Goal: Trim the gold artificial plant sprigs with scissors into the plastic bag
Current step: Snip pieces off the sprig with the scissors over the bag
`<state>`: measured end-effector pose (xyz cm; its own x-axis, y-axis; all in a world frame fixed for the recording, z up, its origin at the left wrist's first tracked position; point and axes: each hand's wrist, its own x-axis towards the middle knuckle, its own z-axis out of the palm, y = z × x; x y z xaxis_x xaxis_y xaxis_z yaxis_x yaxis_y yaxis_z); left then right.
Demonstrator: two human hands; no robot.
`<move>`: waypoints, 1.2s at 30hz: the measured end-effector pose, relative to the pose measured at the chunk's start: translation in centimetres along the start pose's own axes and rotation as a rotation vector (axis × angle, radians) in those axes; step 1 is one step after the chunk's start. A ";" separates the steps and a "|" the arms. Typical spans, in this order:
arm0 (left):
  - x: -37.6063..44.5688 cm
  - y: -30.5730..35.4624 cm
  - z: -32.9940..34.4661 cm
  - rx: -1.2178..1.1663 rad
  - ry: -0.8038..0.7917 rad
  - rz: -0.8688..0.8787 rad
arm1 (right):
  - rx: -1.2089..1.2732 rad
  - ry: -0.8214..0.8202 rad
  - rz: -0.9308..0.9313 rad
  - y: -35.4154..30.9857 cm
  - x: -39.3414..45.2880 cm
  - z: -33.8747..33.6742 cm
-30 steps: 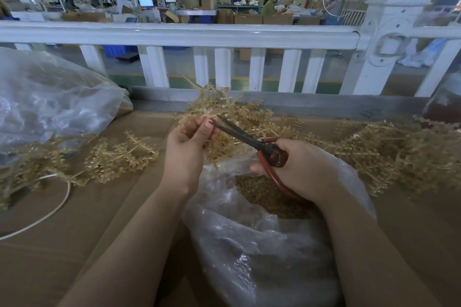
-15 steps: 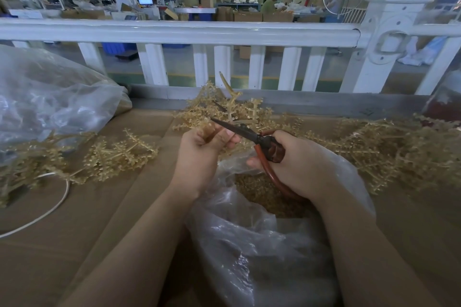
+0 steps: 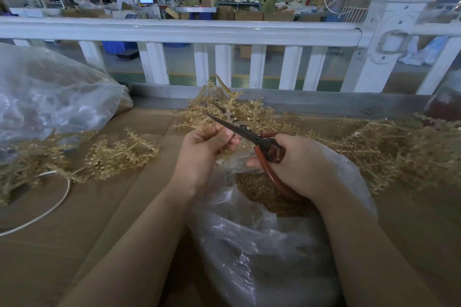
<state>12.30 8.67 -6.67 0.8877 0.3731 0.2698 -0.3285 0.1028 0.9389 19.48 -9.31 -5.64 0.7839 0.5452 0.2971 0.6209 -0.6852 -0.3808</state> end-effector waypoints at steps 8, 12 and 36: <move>0.0 0.1 0.1 -0.094 0.034 -0.090 | 0.051 -0.037 -0.017 -0.5 -0.4 -0.5; 0.0 0.3 0.4 -0.160 0.102 -0.111 | -0.004 -0.077 -0.027 -0.8 -0.4 -1.0; -0.8 -0.2 1.1 0.142 -0.038 -0.046 | 0.709 0.139 0.080 0.5 0.6 1.3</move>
<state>12.00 7.37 -6.82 0.9131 0.3360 0.2310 -0.2404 -0.0138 0.9706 20.25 -8.75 -6.79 0.8492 0.4077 0.3355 0.4470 -0.2169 -0.8678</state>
